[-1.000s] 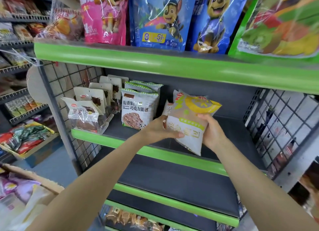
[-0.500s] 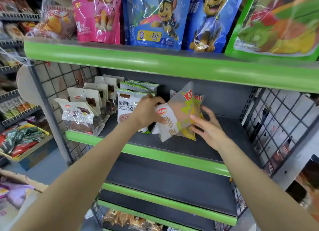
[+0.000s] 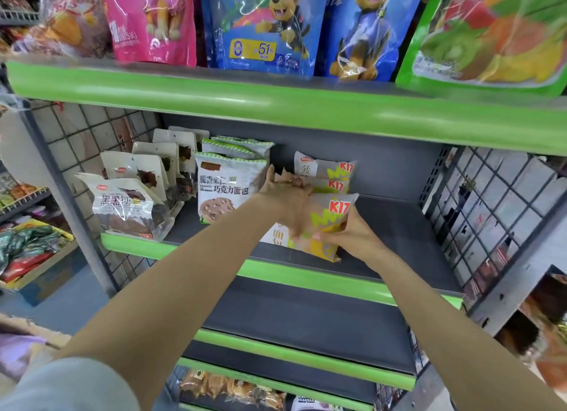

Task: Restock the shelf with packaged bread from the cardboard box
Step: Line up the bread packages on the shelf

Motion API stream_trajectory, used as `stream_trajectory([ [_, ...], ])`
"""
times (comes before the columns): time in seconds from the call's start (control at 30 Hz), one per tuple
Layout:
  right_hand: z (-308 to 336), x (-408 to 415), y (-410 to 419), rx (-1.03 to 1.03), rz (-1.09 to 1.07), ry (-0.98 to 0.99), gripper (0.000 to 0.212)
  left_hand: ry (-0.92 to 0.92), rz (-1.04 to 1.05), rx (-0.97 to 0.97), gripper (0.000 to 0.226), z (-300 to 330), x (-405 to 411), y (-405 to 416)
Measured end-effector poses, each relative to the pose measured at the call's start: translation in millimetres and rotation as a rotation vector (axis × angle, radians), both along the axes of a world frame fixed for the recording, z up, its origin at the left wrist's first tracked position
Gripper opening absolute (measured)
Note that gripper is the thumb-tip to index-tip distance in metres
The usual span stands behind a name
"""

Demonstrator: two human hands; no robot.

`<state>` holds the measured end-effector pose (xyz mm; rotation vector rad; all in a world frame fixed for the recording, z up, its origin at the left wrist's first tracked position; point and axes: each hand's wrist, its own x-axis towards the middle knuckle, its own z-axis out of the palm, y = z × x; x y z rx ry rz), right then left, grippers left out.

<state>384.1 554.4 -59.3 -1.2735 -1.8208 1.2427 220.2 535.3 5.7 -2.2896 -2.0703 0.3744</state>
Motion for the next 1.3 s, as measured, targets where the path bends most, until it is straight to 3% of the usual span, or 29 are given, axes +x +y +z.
stream_trajectory([
  [0.17, 5.4, -3.2, -2.5, 0.055, -0.114, -0.073, 0.082, -0.014, -0.003, 0.101, 0.102, -5.7, -1.0, -1.5],
  [0.3, 15.1, -10.3, -19.2, 0.363, -0.266, -0.252, 0.126, -0.096, -0.029, 0.215, 0.112, -13.3, -7.7, -10.7],
  [0.37, 18.1, -13.1, -28.4, 0.616, -0.275, -0.398, 0.12, -0.176, -0.036, 0.272, 0.113, -17.5, -15.0, -17.7],
  [0.47, 26.9, -26.0, -41.2, 0.781, -0.162, -0.562, 0.086, -0.347, -0.018, 0.35, 0.103, -19.1, -30.2, -34.5],
  [0.57, 33.5, -53.2, -60.4, 0.773, -0.018, -0.58, 0.061, -0.497, 0.049, 0.43, 0.076, -22.0, -53.2, -58.5],
  [0.7, 33.5, -107.8, -94.9, 0.669, 0.173, -0.456, 0.038, -0.68, 0.181, 0.537, 0.039, -28.6, -96.5, -108.2],
  [0.9, 5.8, -206.1, -165.7, 0.579, 0.502, -0.421, 0.022, -0.763, 0.542, 0.576, 0.024, -55.0, -179.6, -220.0],
  [1.13, -53.1, -308.8, -251.3, 0.529, 0.803, -0.393, 0.029, -0.717, 1.071, 0.512, 0.023, -115.9, -275.3, -355.9],
  [1.3, -101.5, -371.1, -279.0, 0.492, 0.928, -0.743, 0.066, -0.686, 1.311, 0.248, 0.04, -154.7, -301.1, -396.8],
])
